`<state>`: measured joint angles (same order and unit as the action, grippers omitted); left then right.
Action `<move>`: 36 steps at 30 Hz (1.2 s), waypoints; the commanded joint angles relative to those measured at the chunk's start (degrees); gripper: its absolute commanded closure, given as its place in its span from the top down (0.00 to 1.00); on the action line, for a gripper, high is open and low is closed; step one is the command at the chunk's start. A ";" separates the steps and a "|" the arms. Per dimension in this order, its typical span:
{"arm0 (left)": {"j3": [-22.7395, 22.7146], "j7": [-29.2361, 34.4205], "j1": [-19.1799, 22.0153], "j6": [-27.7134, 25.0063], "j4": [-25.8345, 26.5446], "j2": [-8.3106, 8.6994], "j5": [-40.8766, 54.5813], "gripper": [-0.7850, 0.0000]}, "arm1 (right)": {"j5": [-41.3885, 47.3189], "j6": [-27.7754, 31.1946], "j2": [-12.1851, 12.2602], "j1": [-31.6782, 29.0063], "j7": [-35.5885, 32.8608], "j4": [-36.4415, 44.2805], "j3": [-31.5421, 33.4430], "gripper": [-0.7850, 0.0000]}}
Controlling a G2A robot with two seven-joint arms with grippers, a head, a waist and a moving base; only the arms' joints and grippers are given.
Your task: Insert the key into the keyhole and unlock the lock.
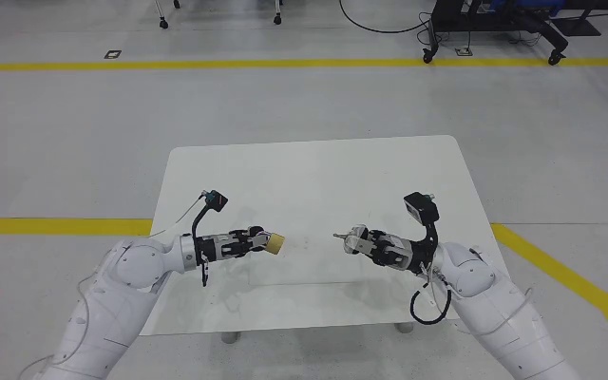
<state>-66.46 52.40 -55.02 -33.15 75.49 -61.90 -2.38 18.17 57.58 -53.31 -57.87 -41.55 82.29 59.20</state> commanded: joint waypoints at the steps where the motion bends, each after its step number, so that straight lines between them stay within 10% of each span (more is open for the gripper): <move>1: 0.00 0.00 0.00 0.00 0.00 0.00 0.00 0.00 | -0.71 -1.26 -0.13 -0.52 1.54 1.28 0.16 0.00; 36: 1.02 -0.81 -0.56 2.68 0.93 -0.44 5.37 0.00 | -1.14 -6.06 -1.11 -0.30 3.82 1.63 -0.13 0.00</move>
<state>-65.90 51.85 -55.53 -31.93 76.16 -62.14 -0.51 17.06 51.78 -54.41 -58.08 -37.95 83.84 59.06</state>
